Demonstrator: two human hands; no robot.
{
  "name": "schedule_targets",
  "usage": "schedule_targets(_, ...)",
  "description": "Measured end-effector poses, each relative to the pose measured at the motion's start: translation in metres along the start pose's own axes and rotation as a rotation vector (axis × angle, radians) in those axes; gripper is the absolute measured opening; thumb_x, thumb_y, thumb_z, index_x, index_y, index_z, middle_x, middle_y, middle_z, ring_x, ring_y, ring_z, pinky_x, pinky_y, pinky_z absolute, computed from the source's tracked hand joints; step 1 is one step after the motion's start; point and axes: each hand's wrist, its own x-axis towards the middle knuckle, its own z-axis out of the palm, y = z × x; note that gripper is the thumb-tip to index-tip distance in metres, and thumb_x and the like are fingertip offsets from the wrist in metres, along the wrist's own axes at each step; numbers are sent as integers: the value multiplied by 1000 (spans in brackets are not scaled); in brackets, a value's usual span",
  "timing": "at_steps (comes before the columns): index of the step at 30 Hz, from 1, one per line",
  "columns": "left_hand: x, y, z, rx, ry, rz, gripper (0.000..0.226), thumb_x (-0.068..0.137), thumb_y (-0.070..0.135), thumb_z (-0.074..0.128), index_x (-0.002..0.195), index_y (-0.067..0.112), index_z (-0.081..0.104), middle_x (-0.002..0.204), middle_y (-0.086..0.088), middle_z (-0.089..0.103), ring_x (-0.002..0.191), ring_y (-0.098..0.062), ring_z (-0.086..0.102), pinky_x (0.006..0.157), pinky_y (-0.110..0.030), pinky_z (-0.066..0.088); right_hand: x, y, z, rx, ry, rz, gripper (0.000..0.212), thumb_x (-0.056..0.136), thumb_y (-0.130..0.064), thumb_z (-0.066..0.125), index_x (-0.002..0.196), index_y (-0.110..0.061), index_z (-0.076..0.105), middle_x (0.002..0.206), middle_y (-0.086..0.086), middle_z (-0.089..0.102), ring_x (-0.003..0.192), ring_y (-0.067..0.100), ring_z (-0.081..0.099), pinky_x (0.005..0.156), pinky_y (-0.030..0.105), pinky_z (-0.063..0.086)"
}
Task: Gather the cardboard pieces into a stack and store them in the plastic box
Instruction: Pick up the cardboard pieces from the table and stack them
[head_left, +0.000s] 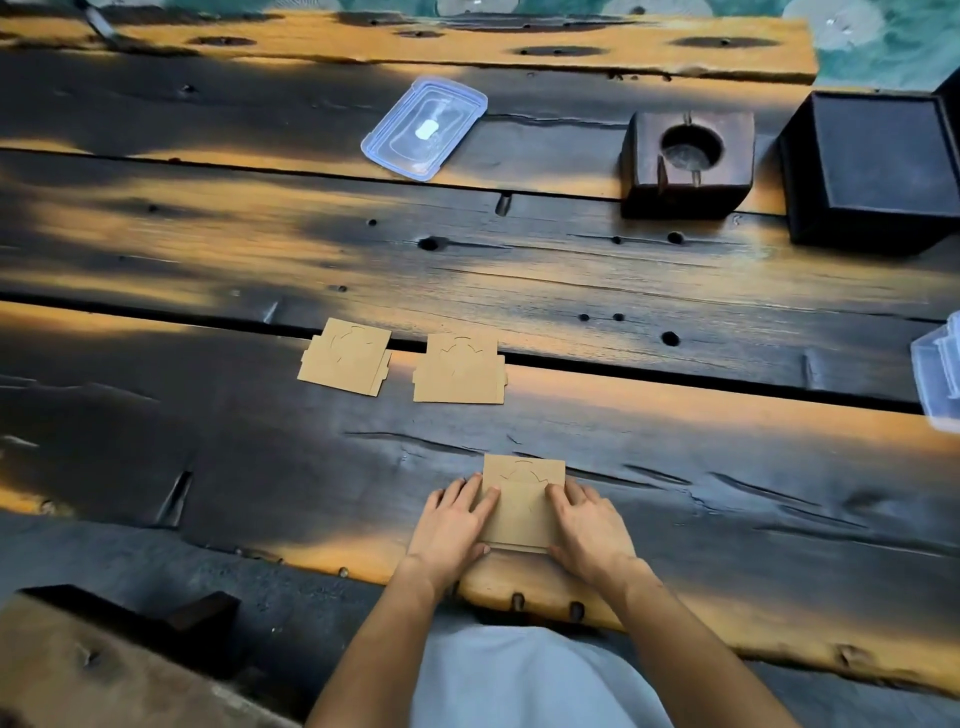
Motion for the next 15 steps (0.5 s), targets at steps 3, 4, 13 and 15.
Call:
schedule_targets(3,-1,1,7,-1,-11,-7,92,97,40,67,165,24,7,174,-12,6,158,-34,12,125,-49,21,-3,-1,5,1,-7,4,76,81,-37,76,142,-17,35,149,11,41,135,33,40,107,44,41)
schedule_targets(4,-1,1,8,0,-3,-11,92,97,40,67,165,24,7,174,-12,6,158,-34,12,125,-49,21,-4,-2,6,-5,-9,0,79,80,-36,77,143,-17,33,150,12,39,135,33,39,108,44,40)
schedule_targets(13,0,2,13,-16,52,13,80,99,33,63,163,19,17,171,-16,16,152,-35,24,124,-45,23,-8,0,10,-6,34,-28,70,85,-39,69,141,-17,34,143,10,44,133,31,42,106,40,42)
schedule_targets(15,0,2,13,-29,69,17,80,97,33,66,161,19,20,170,-15,19,149,-34,27,123,-45,26,-8,2,11,0,35,-36,71,84,-41,71,140,-17,34,144,10,43,133,30,42,106,41,43)
